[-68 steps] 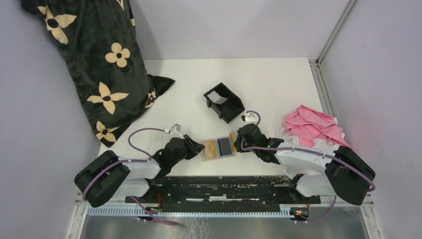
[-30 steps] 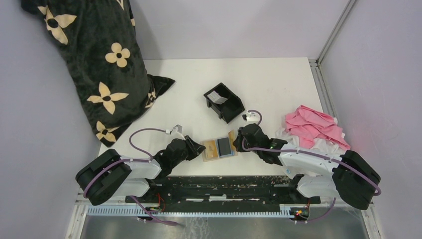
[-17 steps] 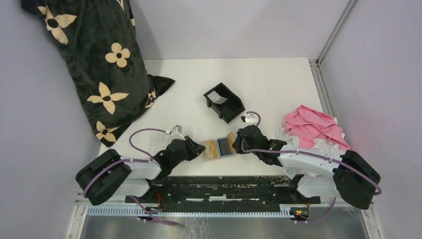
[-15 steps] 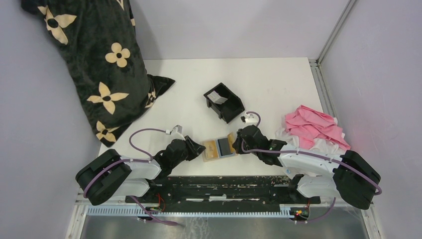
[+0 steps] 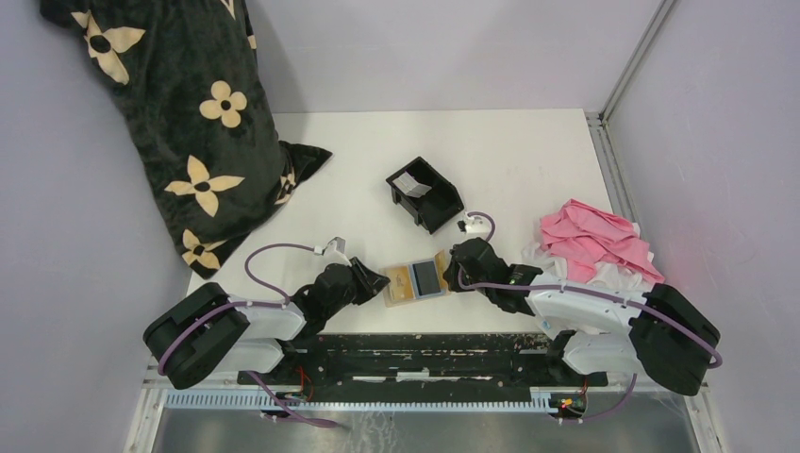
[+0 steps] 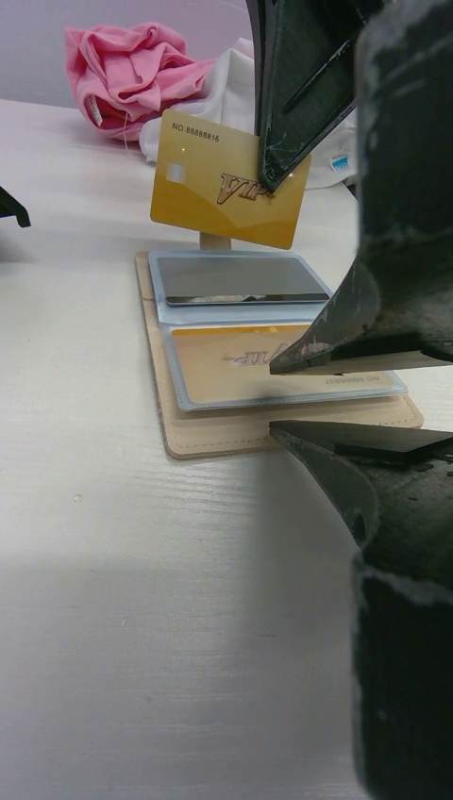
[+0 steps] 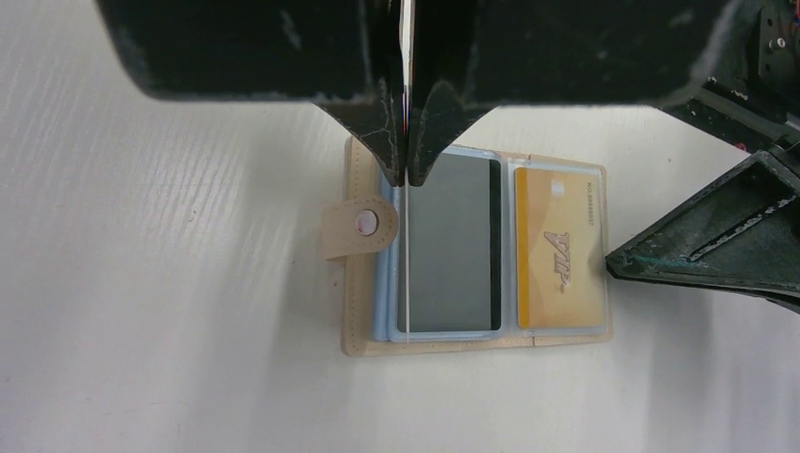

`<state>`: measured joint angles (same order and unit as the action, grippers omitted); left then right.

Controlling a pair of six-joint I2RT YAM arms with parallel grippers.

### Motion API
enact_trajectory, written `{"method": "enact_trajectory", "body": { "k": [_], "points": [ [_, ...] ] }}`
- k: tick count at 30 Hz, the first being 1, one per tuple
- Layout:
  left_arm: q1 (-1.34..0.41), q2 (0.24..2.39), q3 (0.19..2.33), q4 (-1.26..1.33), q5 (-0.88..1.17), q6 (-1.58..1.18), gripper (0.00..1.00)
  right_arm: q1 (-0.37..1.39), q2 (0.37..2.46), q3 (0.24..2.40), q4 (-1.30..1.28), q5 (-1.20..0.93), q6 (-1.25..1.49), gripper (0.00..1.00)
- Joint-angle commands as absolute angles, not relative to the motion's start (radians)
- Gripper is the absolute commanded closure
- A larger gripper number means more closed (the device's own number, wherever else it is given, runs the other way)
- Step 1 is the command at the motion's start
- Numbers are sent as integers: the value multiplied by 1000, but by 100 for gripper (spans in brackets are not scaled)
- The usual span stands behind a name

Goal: Put the credit cards into the card holder
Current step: Turn over the card slot in the card holder.

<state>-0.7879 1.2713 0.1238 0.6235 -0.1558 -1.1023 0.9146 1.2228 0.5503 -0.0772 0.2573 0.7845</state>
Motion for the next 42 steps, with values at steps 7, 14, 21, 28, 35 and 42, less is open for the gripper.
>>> {"method": "enact_trajectory", "body": {
  "k": [7,14,21,28,35,42],
  "points": [
    [-796,1265,109,657,-184,-1119,68,919,1256,586,-50,290,785,99],
    [-796,1273,112,657,-184,-1119,68,918,1262,589,-47,288,785,99],
    [-797,1273,112,657,-184,-1118,68,919,1259,588,-54,289,785,99],
    [-798,1279,112,663,-184,-1121,68,919,1246,595,-69,293,779,99],
    [-799,1279,110,664,-186,-1122,68,918,1244,594,-76,297,778,99],
    [-801,1282,113,663,-186,-1122,68,918,1235,594,-90,307,773,99]
  ]
}}
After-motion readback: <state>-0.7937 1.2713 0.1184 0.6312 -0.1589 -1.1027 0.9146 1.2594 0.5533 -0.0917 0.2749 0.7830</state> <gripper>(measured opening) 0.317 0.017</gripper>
